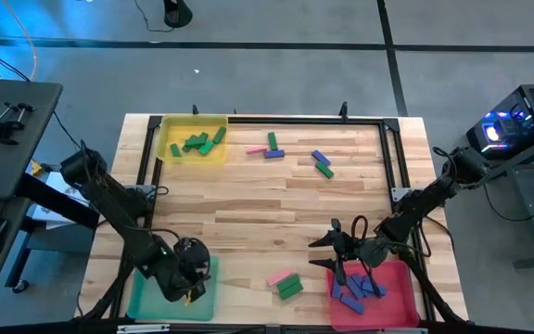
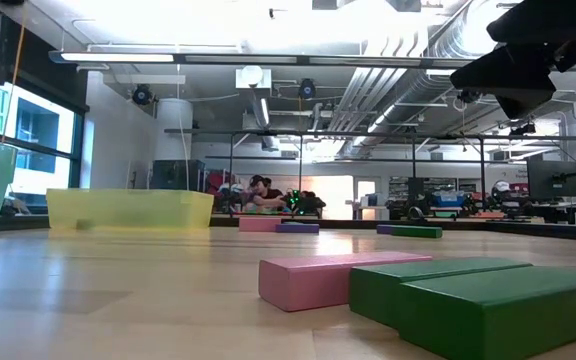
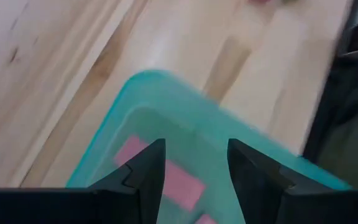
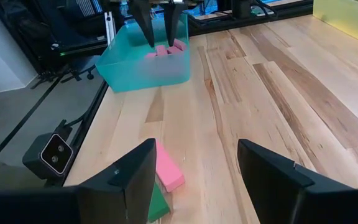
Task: Sort blocks
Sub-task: Put the green block into the yellow bin
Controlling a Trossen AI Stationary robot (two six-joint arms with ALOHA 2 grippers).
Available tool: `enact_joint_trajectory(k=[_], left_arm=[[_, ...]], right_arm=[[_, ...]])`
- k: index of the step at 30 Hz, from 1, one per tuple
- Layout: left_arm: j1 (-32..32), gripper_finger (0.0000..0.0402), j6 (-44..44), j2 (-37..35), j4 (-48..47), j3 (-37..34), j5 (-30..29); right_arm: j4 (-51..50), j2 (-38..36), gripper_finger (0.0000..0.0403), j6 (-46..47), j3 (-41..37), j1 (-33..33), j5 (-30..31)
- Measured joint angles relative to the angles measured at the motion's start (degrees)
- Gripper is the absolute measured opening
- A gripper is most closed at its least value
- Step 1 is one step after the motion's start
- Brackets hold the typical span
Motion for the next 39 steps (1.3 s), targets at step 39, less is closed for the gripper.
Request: enact_joint_trajectory(k=[39], left_arm=[[21.46, 0.0158, 67.65, 30.05, 43.81, 20.42, 13.24]], right_arm=[[4.3, 0.0, 0.021, -3.45, -0.01, 0.0, -1.79]])
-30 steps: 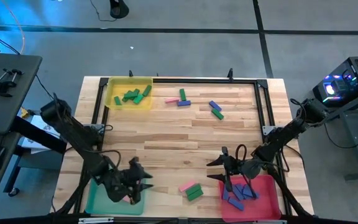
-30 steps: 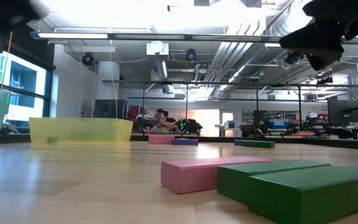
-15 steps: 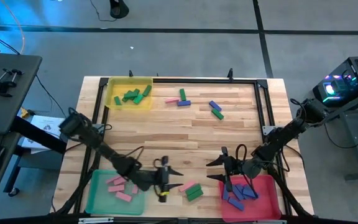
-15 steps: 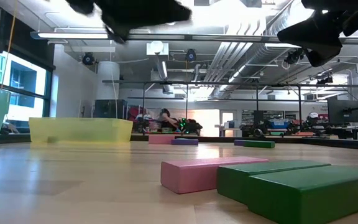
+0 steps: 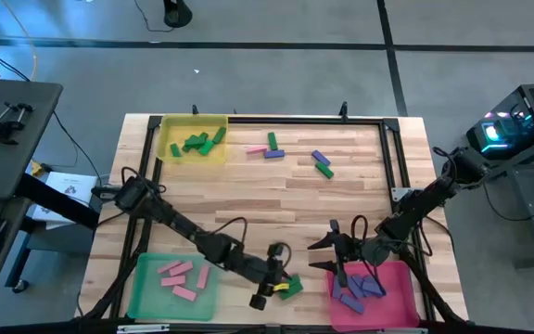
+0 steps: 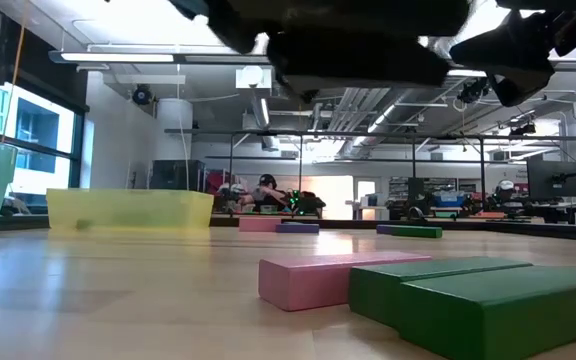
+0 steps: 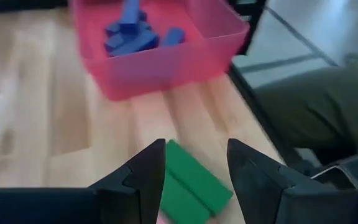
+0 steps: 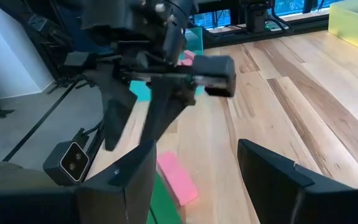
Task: Sort blocks
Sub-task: Put the green block into the yellow bin
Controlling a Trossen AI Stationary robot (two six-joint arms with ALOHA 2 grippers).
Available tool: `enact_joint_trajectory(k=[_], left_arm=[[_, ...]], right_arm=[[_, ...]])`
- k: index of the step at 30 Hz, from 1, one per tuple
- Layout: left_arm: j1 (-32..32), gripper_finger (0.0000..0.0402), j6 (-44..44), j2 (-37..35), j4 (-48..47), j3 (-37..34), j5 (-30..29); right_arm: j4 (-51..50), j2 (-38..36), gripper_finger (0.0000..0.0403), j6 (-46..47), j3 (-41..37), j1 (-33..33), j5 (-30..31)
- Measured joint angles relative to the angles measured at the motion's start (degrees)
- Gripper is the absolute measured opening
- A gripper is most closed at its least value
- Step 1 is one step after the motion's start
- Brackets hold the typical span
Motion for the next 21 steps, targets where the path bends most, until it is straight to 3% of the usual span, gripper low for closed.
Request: enact_joint_trajectory(k=[7, 21], left_arm=[[2.77, 0.0149, 2.77, 3.65, -4.46, 5.42, 8.21], [6.53, 0.0076, 1.59, 10.31, -8.14, 9.02, 12.3]], right_arm=[[-0.27, 0.0, 0.021, 0.0, 0.0, 0.0, 0.76], [-0.87, 0.0, 0.021, 0.1, 0.0, 0.0, 1.45]])
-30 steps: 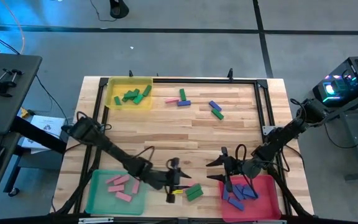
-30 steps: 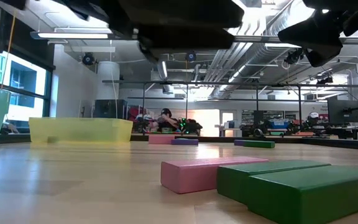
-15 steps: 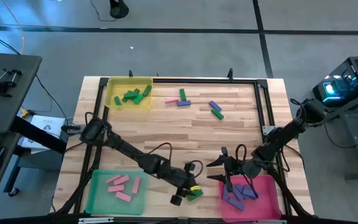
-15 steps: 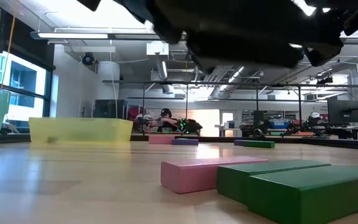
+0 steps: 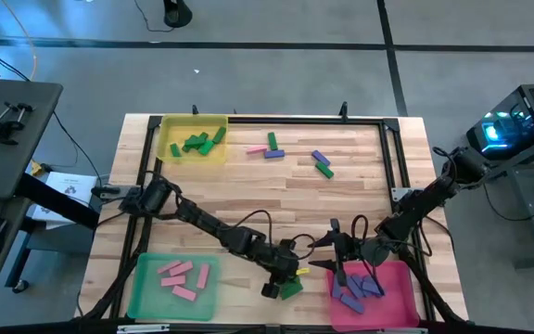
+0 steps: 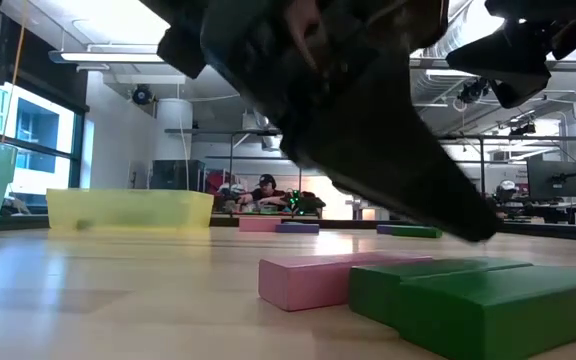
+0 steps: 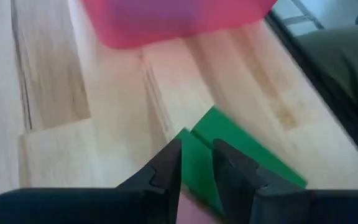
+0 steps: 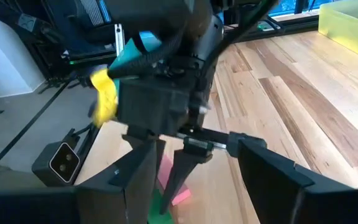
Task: Sort blocks
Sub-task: Put the green block into the yellow bin
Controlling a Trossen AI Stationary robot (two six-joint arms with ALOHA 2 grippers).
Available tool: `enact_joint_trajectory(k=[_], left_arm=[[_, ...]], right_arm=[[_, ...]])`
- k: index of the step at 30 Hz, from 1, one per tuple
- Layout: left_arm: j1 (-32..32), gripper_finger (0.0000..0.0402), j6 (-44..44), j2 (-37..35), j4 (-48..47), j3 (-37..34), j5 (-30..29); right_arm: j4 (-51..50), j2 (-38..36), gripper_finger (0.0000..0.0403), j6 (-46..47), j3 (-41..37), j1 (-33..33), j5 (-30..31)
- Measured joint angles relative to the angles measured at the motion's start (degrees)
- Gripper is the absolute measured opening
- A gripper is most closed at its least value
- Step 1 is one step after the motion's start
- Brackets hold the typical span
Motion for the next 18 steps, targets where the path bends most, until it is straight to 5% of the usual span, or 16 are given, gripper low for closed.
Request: enact_joint_trajectory(k=[13, 18], left_arm=[[0.65, 0.0026, 10.94, 0.49, -0.5, -0.04, 0.09], [0.81, 0.0015, 12.61, 0.46, -0.12, -0.04, 5.74]], right_arm=[[-0.39, 0.0, 0.021, 0.07, 0.0, 0.0, -0.01], [-0.44, 0.0, 0.021, 0.07, 0.0, 0.0, -0.01]])
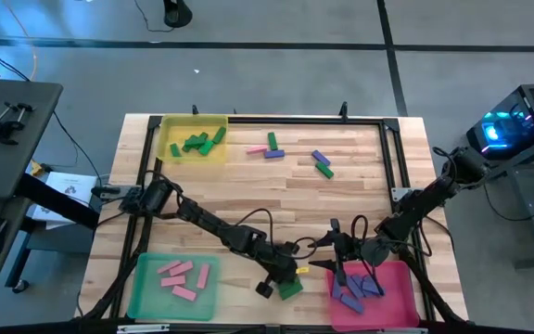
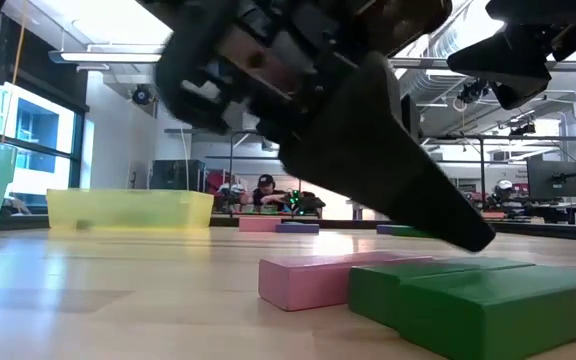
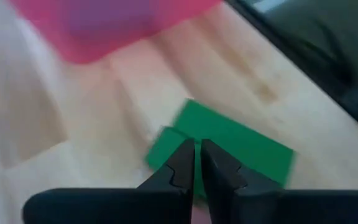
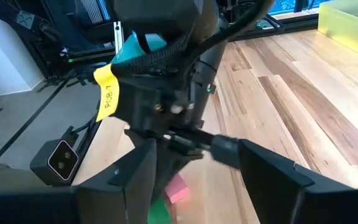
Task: Sort blocks
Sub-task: Put the green block into the yellow bin
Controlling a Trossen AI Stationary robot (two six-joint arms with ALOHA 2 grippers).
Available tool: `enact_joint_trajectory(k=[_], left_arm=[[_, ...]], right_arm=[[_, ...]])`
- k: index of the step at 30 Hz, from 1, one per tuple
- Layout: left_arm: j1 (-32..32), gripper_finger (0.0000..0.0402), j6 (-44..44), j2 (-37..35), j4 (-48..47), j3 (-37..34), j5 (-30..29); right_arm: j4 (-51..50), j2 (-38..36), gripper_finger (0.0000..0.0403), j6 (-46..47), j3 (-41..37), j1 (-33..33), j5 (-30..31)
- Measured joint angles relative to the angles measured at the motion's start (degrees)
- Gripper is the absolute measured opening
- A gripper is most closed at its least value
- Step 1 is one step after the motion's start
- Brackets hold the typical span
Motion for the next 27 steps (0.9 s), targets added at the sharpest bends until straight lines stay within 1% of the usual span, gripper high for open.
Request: enact_joint_trajectory(k=[2, 6, 12, 16, 20, 24, 27], left_arm=[[0.16, 0.0009, 1.35, 0.02, -0.02, 0.0, 2.18], [0.16, 0.0001, 3.36, 0.42, 0.66, 0.02, 2.95], [0.74, 0.0, 1.88, 3.15, 2.84, 0.28, 4.59], [1.46, 0.0, 0.93, 3.34, 3.77, 0.22, 4.52], [2.6, 0.0, 0.93, 3.03, 3.51, 0.13, 3.13], [4.19, 0.0, 0.34, 2.99, 3.51, 0.13, -1.56], [5.99, 0.0, -3.14, 2.99, 3.49, 0.13, -4.46]], right_arm=[[-0.16, 0.0, 0.021, 0.0, 0.0, 0.0, -0.02], [-0.34, 0.0, 0.021, 0.02, 0.0, 0.0, -0.01], [-0.59, 0.0, 0.021, 0.27, 0.0, 0.0, -0.04], [-0.83, 0.0, 0.021, 0.26, 0.0, 0.0, -0.04], [-0.82, 0.0, 0.021, 0.28, 0.0, 0.0, -0.04], [-0.83, 0.0, 0.021, 0.28, 0.0, 0.0, -0.04], [-0.83, 0.0, 0.021, 0.28, 0.0, 0.0, -0.04]])
